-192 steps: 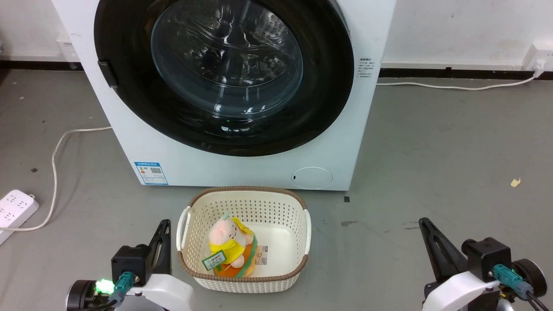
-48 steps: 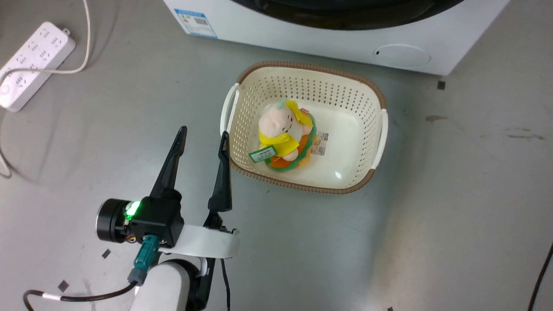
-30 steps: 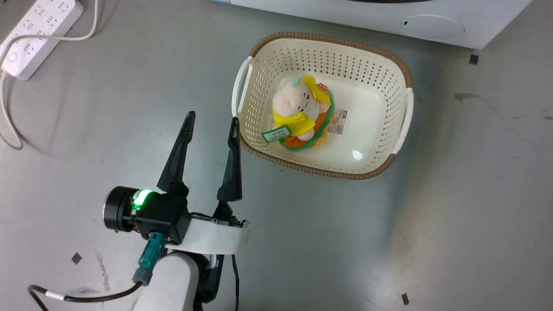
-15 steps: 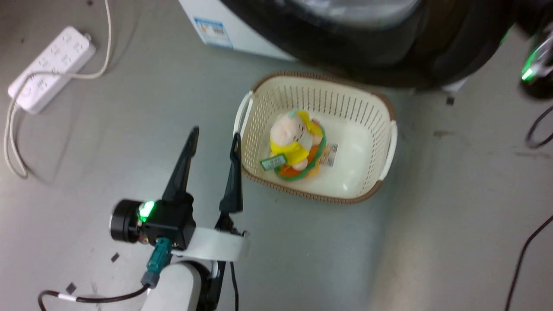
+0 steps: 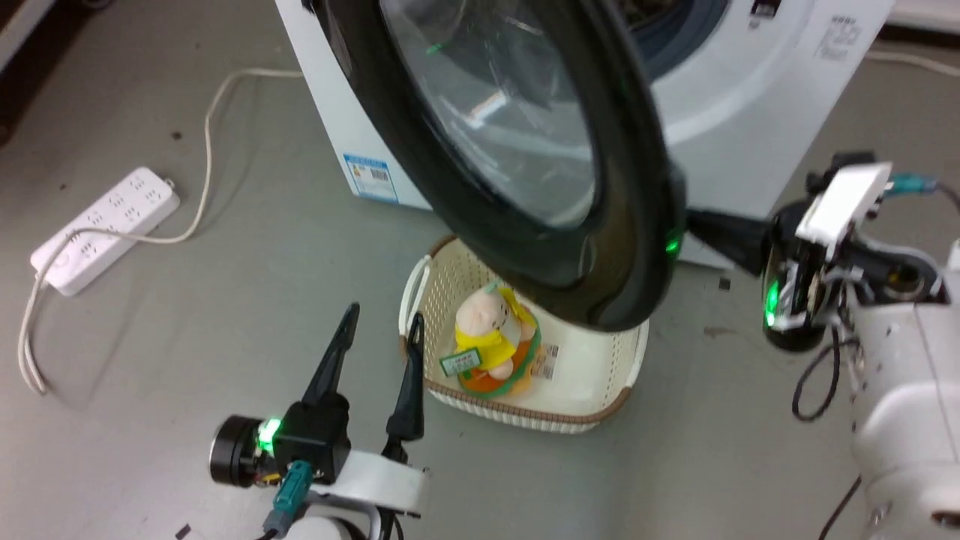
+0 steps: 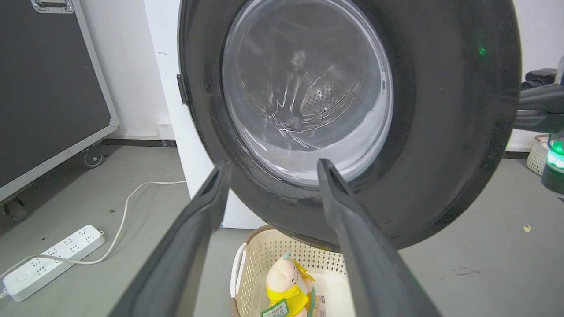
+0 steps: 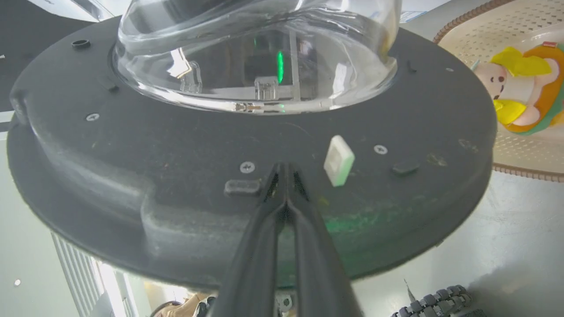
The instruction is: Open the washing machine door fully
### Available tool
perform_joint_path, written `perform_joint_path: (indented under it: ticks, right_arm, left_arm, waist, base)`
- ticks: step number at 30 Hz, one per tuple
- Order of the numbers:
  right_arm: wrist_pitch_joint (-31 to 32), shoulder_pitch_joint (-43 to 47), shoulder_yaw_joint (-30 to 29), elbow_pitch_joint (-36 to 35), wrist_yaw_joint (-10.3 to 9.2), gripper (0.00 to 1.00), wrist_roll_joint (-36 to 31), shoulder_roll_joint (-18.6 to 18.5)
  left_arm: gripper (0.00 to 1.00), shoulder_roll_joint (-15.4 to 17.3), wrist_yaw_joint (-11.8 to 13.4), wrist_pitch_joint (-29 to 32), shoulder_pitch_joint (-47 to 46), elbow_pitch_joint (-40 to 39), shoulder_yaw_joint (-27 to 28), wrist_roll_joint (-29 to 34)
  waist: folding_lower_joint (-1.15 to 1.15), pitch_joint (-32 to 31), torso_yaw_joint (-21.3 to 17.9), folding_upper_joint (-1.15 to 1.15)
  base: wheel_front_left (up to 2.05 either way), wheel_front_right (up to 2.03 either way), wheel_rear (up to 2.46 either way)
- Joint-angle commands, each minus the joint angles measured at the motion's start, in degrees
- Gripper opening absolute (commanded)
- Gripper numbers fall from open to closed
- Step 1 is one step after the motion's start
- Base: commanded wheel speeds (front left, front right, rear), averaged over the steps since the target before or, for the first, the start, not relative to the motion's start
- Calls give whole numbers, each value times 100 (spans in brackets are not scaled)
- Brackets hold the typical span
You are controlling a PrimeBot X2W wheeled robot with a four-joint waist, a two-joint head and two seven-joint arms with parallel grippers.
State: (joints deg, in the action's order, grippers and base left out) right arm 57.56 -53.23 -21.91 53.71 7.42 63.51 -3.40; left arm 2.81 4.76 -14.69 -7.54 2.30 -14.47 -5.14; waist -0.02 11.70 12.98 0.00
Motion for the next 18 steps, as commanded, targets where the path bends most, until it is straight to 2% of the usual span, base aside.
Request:
perform_joint_path:
  ticks: [1, 2, 3, 4, 5, 6, 7, 8, 13, 18]
  right_arm:
    - [161, 297, 203, -132, 7, 0, 216, 45]
    - [161, 297, 203, -132, 7, 0, 216, 45]
    - [266, 536, 642, -264, 7, 0, 628, 48]
    - [266, 536, 642, -264, 7, 0, 628, 48]
    - [273, 655, 901, -341, 7, 0, 858, 49]
    - [218, 898, 1462, -503, 7, 0, 1331, 50]
    - [218, 898, 1462, -503, 7, 0, 1331, 50]
    - [161, 1021, 1761, -597, 7, 0, 1554, 50]
    - [-343, 1506, 3090, -1027, 7, 0, 2432, 51]
    - [-903, 1662, 3866, -1172, 7, 0, 2861, 51]
  left_arm:
    - [100, 7, -43, -30, 137, 87, 17, -58]
    - [100, 7, -43, -30, 137, 87, 17, -58]
    - [100, 7, -92, -30, 193, 151, 49, -82]
    - [100, 7, -92, -30, 193, 151, 49, -82]
    - [100, 7, -114, -30, 214, 173, 65, -69]
    - [100, 7, -152, -30, 255, 201, 87, -29]
    - [100, 7, -152, -30, 255, 201, 87, -29]
    - [100, 7, -167, -30, 275, 211, 96, -14]
    - [100, 7, -198, -30, 333, 219, 121, 26]
    - [100, 7, -176, -30, 333, 194, 139, 14]
  waist:
    - [2, -192, 41, 0]
    - [2, -192, 41, 0]
    - [2, -287, 78, 0]
    - [2, -287, 78, 0]
    - [2, -327, 92, 0]
    - [2, -400, 124, 0]
    - [2, -400, 124, 0]
    - [2, -427, 138, 0]
    - [2, -496, 225, 0]
    - [2, -504, 323, 0]
  base:
    - [0, 0, 0]
    - [0, 0, 0]
    - [0, 0, 0]
    - [0, 0, 0]
    - [0, 0, 0]
    - [0, 0, 0]
    - [0, 0, 0]
    - [0, 0, 0]
    - [0, 0, 0]
    - [0, 0, 0]
